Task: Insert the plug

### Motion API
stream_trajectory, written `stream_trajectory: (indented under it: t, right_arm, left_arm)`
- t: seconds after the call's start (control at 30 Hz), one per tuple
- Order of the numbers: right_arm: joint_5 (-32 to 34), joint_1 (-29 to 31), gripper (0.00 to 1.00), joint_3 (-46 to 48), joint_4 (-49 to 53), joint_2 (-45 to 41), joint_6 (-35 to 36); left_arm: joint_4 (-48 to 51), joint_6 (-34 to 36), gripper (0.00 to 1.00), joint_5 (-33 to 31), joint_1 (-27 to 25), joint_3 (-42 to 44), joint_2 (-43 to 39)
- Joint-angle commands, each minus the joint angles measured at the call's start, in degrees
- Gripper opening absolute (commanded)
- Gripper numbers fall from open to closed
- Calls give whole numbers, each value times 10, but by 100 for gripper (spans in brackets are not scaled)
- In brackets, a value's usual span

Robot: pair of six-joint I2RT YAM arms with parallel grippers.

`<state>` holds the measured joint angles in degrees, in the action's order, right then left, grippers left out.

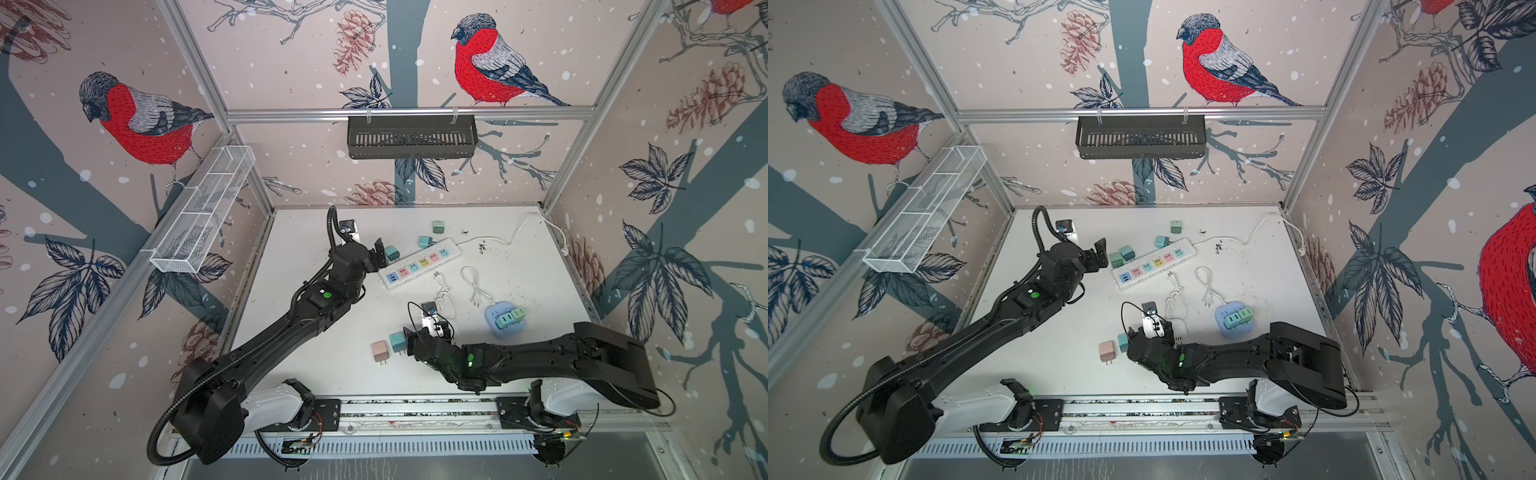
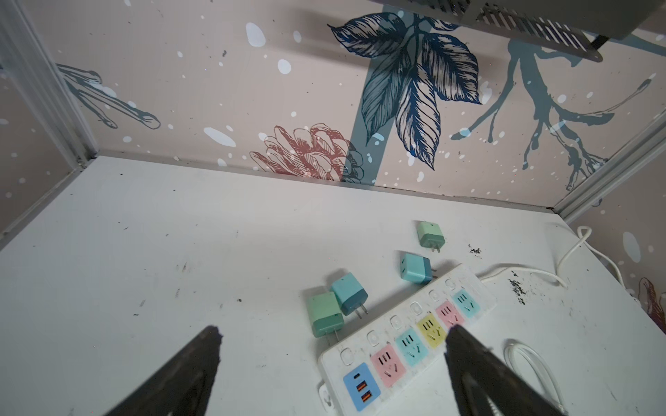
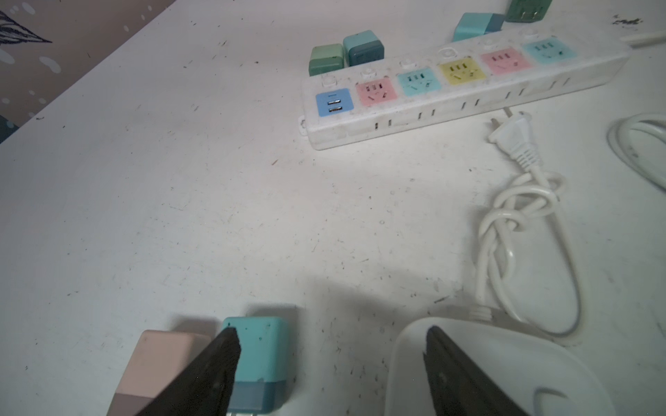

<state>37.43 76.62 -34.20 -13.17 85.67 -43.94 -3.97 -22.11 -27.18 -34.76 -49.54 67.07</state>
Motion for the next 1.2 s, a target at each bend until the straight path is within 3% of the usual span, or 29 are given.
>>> stream_trajectory:
  t: [0.0, 0.17, 0.87, 1.17]
  right_arm:
    - [-14, 6, 81, -14, -20, 29, -9]
    - [-27, 13, 81, -39, -22, 77, -10]
    - [-50, 29, 70, -90, -9, 153, -15]
    - [-57, 29, 60, -97, 0, 181, -20]
  left_arm:
    - [-24, -9, 97, -7, 21, 29, -42]
    - [-29, -32, 97, 19, 58, 54, -71]
    - [-29, -35, 97, 12, 62, 66, -104]
    - [-31, -37, 97, 13, 62, 72, -113]
